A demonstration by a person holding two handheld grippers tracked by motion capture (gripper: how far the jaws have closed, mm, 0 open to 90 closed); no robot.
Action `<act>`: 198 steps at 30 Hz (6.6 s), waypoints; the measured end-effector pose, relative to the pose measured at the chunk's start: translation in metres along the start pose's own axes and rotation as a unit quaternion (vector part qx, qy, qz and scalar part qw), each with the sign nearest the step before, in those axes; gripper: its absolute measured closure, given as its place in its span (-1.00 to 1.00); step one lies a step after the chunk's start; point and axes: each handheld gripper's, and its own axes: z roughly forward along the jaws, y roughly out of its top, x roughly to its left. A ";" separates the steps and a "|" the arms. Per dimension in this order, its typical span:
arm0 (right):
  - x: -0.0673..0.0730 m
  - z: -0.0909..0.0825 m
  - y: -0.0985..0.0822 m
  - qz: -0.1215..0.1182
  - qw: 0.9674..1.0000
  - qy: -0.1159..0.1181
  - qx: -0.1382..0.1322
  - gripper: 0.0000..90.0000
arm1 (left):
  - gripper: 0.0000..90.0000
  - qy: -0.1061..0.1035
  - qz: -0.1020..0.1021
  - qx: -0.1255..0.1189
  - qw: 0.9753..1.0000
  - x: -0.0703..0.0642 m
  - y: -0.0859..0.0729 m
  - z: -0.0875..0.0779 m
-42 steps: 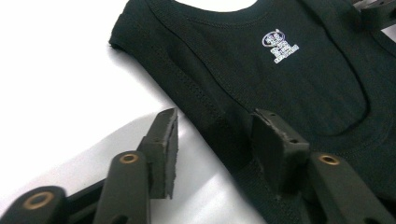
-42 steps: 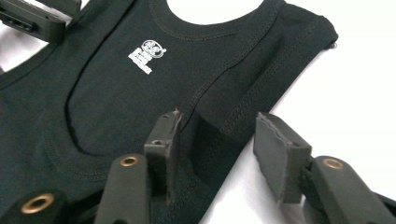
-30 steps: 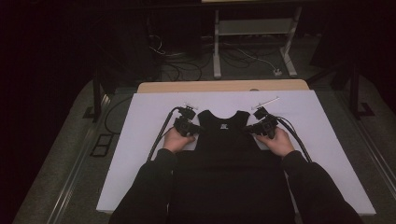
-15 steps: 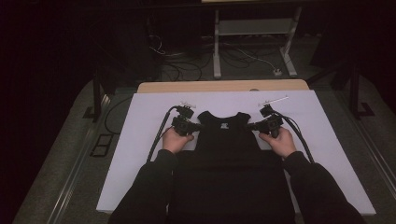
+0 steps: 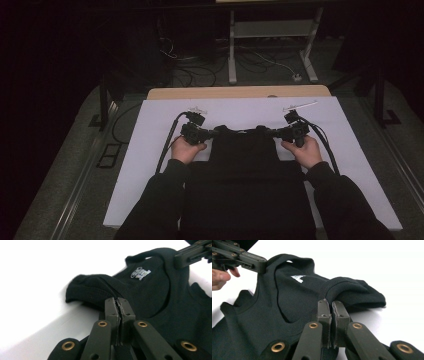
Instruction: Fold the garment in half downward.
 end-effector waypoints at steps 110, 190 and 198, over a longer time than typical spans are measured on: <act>0.067 -0.068 -0.055 -0.045 0.998 0.051 0.012 0.87 | 0.92 -0.070 0.030 0.000 0.997 -0.068 -0.048 -0.069; 0.101 -0.055 -0.137 -0.051 0.984 0.091 0.146 0.84 | 0.89 -0.101 0.054 0.138 0.984 -0.104 -0.126 -0.058; 0.104 -0.056 -0.140 -0.054 0.983 0.088 0.154 0.84 | 0.88 -0.104 0.065 0.143 0.982 -0.107 -0.128 -0.060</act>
